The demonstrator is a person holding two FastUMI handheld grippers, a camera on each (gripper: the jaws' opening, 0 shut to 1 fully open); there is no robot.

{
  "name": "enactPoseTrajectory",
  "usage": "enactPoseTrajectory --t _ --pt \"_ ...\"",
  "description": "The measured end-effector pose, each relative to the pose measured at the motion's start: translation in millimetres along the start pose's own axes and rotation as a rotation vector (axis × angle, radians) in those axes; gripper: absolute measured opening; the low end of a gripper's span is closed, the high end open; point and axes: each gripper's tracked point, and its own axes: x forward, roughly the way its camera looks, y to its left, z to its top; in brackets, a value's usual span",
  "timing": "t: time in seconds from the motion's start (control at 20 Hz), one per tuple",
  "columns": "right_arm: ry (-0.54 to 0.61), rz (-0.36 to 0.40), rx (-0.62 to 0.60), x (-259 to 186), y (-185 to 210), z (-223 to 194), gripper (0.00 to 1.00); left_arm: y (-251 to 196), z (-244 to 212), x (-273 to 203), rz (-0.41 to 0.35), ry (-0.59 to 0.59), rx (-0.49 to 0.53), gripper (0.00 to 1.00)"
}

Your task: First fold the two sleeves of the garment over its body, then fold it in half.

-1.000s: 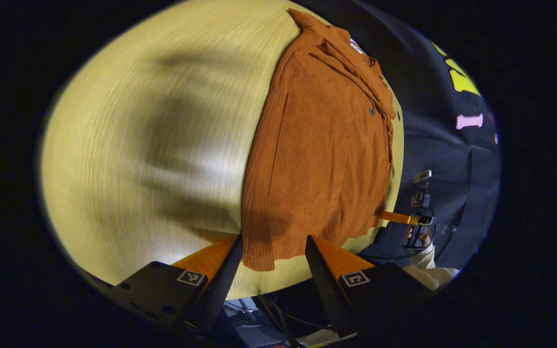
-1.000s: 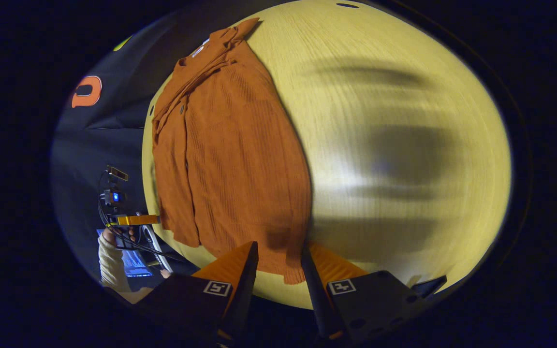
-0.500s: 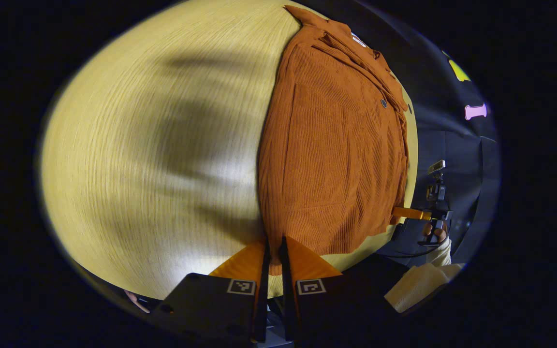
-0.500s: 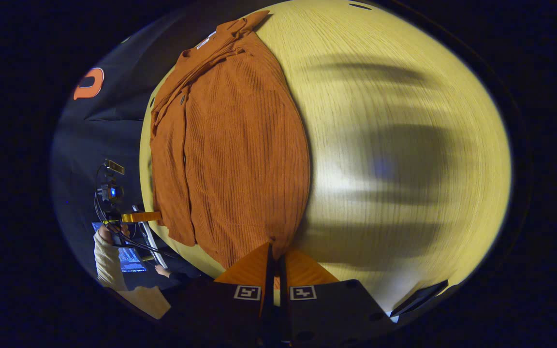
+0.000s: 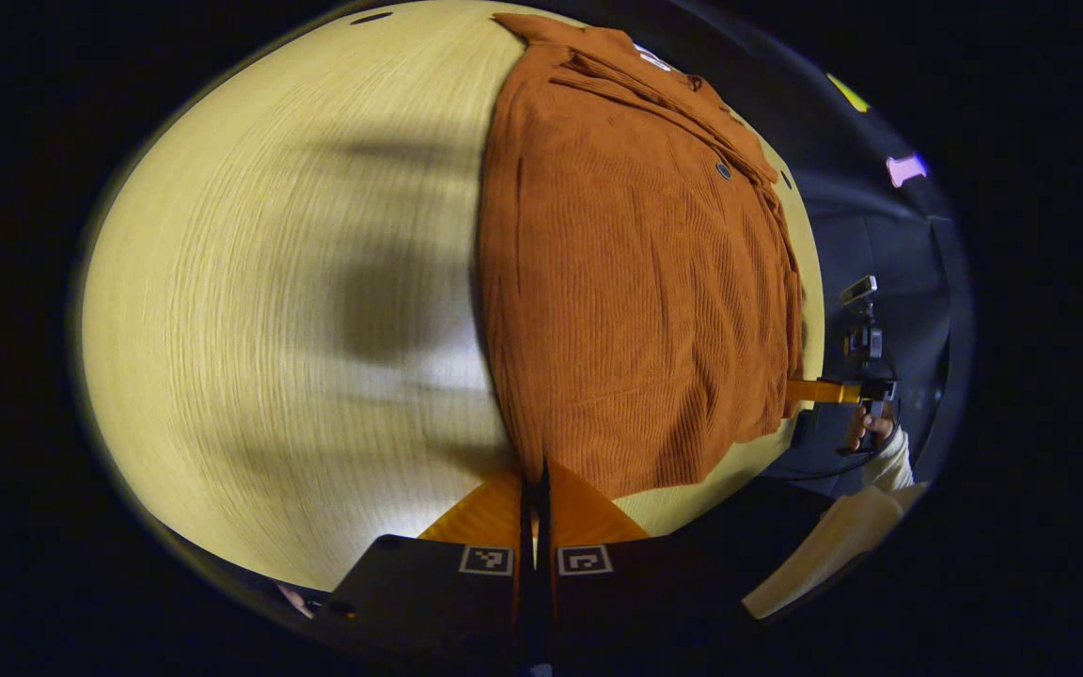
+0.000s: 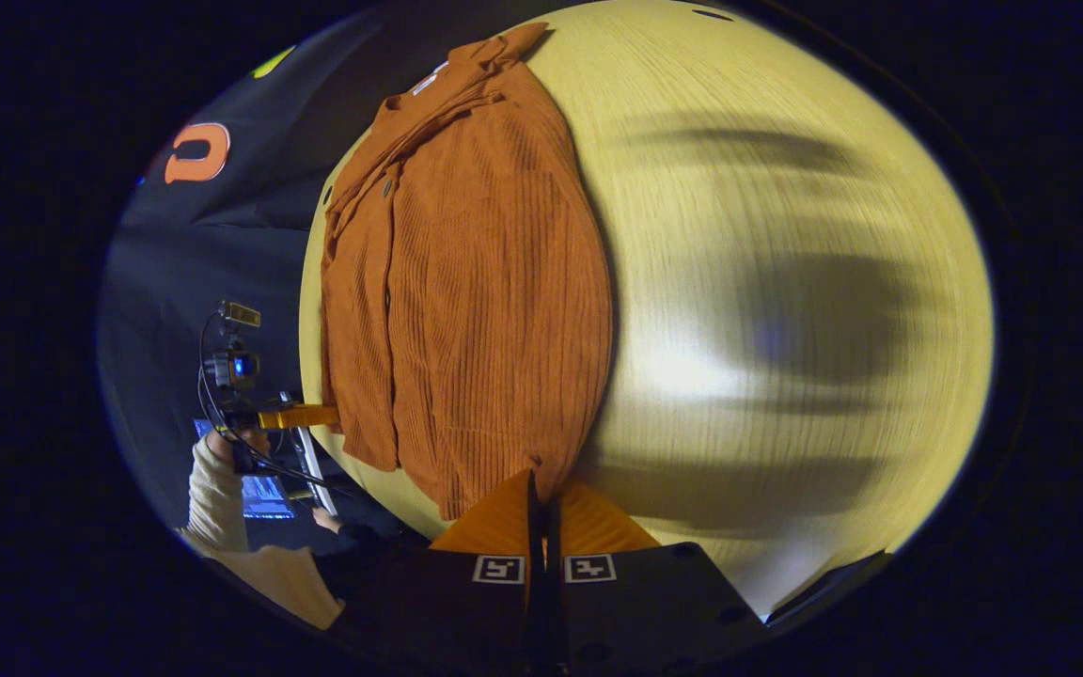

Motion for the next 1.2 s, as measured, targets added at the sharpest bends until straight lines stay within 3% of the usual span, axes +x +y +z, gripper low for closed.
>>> enactPoseTrajectory --t 0.1,0.25,0.4,0.7,0.9,1.2 --pt "0.022 -0.006 0.017 -2 2 -1 0.01 -5 1 -5 -0.014 -0.018 0.010 0.03" --pt "-0.034 0.119 -0.007 -29 45 14 0.01 -29 7 -31 -0.115 -0.096 -0.026 0.03" --pt "-0.103 0.187 -0.075 -65 83 33 0.01 -35 17 -53 -0.105 -0.151 0.003 0.03" --pt "-0.237 0.277 -0.166 -125 154 104 0.01 -83 88 -121 -0.181 -0.343 0.041 0.03" --pt "-0.305 0.272 -0.222 -149 178 154 0.01 -104 140 -169 -0.196 -0.459 0.105 0.03" --pt "-0.436 0.205 -0.271 -167 209 254 0.01 -49 202 -201 -0.115 -0.608 0.094 0.03"
